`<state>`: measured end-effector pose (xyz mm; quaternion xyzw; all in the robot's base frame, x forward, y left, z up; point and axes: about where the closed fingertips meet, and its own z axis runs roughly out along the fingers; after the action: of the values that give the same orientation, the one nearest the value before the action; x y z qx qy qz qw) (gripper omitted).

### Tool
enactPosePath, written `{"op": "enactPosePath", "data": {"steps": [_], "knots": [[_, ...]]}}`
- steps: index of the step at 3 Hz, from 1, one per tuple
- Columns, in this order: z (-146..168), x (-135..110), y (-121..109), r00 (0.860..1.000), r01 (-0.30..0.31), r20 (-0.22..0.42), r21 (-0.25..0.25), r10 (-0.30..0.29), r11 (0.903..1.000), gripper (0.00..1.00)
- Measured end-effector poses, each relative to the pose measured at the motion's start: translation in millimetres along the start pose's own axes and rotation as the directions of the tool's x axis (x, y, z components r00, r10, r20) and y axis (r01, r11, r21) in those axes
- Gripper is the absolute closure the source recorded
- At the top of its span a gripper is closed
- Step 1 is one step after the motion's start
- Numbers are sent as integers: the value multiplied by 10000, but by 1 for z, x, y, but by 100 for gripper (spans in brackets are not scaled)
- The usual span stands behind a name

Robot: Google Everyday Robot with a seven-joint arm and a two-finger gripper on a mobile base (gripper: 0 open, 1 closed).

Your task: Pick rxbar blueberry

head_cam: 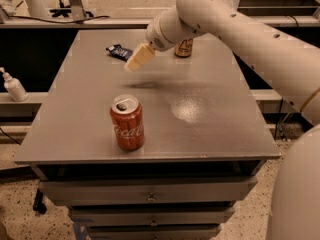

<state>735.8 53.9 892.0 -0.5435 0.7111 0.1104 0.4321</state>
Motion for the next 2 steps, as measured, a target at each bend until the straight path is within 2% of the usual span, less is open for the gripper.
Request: {"op": "enactPosePath", "data": {"steps": [2], "knots": [[29, 10, -24, 9985, -546, 75, 549, 543, 9970, 0]]}}
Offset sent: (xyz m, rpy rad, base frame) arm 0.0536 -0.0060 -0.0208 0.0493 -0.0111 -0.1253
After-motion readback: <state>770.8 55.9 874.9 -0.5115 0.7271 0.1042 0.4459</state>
